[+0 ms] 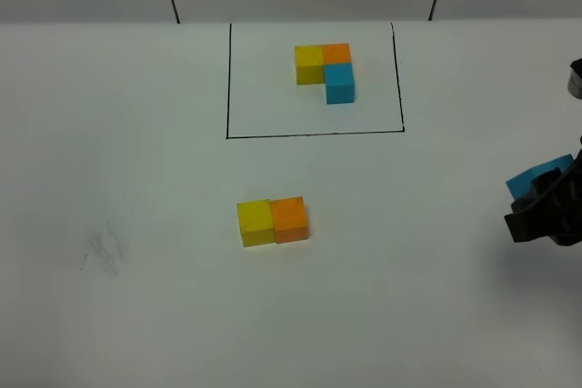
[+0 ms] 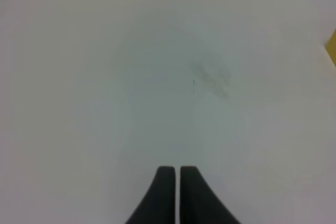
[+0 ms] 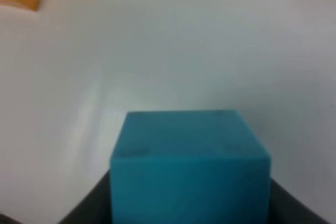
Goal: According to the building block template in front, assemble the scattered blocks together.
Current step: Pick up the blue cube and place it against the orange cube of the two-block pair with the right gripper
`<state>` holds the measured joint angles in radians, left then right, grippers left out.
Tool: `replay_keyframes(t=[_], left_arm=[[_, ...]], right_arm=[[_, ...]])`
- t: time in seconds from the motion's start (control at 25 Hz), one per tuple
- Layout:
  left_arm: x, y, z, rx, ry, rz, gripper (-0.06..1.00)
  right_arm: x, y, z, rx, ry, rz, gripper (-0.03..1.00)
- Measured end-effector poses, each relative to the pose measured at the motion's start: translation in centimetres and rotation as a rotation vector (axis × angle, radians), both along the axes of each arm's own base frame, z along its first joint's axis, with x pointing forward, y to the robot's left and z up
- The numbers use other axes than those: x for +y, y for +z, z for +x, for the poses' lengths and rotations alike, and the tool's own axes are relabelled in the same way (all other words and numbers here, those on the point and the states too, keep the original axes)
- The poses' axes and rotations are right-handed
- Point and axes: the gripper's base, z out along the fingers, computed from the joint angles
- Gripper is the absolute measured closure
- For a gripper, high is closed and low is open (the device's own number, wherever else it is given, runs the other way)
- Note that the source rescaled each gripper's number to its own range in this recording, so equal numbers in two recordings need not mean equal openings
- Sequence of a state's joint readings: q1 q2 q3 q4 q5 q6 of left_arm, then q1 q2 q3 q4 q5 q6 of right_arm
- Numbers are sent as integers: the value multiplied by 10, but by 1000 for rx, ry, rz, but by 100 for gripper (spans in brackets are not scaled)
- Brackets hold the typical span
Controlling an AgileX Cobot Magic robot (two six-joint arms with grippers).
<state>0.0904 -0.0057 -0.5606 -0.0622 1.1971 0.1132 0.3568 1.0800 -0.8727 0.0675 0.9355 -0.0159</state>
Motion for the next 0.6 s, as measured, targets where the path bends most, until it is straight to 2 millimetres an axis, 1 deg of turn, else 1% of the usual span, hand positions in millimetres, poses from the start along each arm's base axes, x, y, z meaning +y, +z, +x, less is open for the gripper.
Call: replay_keyframes(t=[0.12, 0.2, 0.36, 0.6], left_arm=[[0, 0, 0, 0, 0, 0, 94], [0, 0, 0, 0, 0, 0, 94], [0, 0, 0, 0, 0, 0, 94], [0, 0, 0, 0, 0, 0, 94]], right_arm=[[7, 4, -2, -8, 18, 6, 50], [9, 4, -2, -5, 27, 4, 50], [17, -1, 1, 10, 49, -2, 50], [38, -13, 8, 25, 110, -4, 50]])
